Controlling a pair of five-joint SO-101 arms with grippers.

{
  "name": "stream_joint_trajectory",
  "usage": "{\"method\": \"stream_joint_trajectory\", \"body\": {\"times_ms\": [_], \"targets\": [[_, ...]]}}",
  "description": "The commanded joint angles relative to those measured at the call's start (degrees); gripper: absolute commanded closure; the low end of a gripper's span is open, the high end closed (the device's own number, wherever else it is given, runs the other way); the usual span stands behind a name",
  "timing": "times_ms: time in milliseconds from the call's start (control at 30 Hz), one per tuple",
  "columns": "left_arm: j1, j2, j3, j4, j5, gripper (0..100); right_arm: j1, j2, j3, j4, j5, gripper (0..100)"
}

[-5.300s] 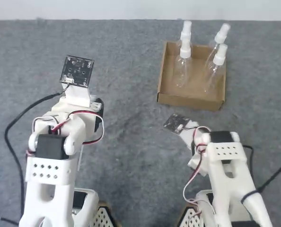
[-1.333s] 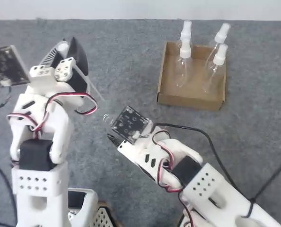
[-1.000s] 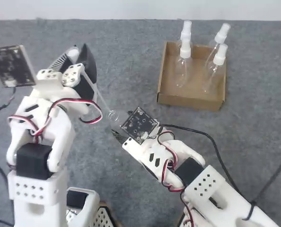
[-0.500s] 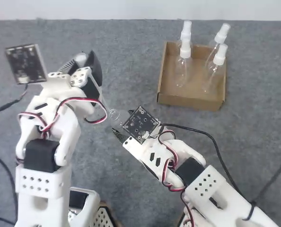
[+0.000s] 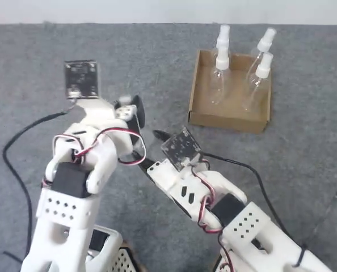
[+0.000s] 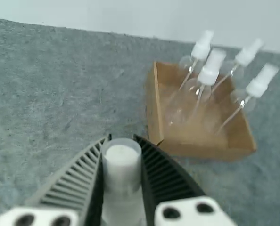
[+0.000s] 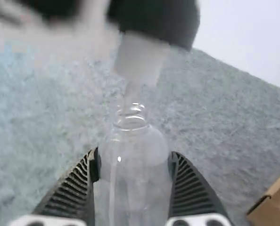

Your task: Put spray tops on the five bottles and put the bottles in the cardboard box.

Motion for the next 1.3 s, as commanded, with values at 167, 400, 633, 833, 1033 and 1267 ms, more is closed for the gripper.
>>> {"method": "stream_joint_trajectory", "body": {"times_ms": [167,400,633,833,1033,1267], "targets": [[0.26,-5.71,0.66,3.96,-3.43,87,0.84,-4.18,1.49,-4.00,-0.79,99.3],[-0.53,-11.16,-2.33,4.75,-6.51,82,0.84,-4.09,1.67,-3.91,-0.62,99.3],[-8.88,-4.48,-7.87,4.31,-6.33,82,0.84,-4.62,1.49,-1.89,-0.53,99.3],[-10.46,-3.96,-4.97,4.31,-6.59,82,0.84,-4.62,1.41,-1.71,-0.53,99.3],[-6.86,-3.96,0.75,3.52,-6.86,82,0.84,-4.62,1.32,-1.71,-0.53,99.3],[-5.27,-4.13,2.68,2.37,-6.51,82,1.80,-4.62,-1.58,2.68,-0.53,99.3]]}}
